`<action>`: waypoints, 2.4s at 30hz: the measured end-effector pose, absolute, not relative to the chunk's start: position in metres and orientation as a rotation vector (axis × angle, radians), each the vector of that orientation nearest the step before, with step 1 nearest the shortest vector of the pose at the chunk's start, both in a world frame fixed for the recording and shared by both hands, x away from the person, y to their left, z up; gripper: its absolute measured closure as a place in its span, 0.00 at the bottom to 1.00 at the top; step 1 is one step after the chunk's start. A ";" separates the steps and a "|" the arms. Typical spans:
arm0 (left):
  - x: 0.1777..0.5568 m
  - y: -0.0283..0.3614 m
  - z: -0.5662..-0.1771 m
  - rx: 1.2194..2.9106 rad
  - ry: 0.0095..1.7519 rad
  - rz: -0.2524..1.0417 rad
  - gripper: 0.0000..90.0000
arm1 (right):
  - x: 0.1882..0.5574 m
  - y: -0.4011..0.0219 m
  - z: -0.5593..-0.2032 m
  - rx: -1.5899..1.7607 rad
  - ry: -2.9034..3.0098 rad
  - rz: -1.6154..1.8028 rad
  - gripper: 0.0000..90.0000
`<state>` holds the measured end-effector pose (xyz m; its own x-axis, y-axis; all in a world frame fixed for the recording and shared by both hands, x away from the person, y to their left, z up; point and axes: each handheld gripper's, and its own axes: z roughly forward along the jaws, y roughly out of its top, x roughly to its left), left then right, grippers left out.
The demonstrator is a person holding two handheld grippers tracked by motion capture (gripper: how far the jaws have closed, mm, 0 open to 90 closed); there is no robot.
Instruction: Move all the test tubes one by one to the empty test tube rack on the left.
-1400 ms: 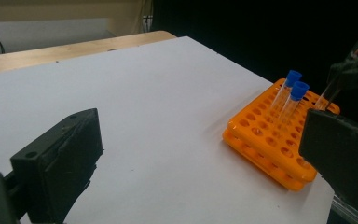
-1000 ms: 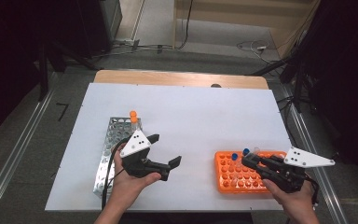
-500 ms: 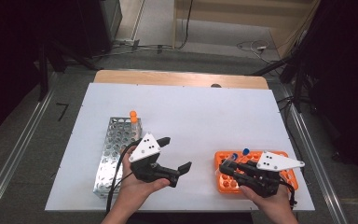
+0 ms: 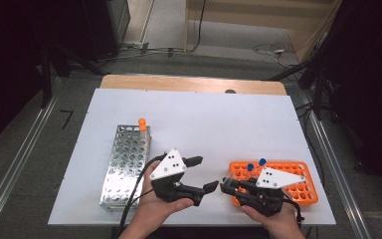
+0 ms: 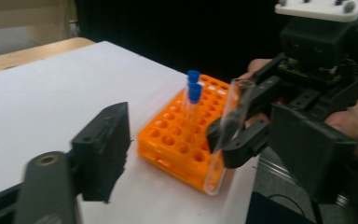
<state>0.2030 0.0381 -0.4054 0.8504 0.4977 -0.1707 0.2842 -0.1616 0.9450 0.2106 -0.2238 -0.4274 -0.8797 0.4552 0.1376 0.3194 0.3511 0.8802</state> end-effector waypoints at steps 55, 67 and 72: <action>0.224 0.078 -0.392 1.693 0.673 0.372 0.86 | 0.218 -0.259 -0.402 0.713 2.393 1.645 0.00; 0.242 0.118 -0.386 1.629 0.771 0.483 0.86 | 0.229 -0.288 -0.402 0.820 2.313 1.633 0.00; 0.248 0.136 -0.386 1.602 0.825 0.533 0.86 | 0.232 -0.300 -0.404 0.859 2.284 1.610 0.00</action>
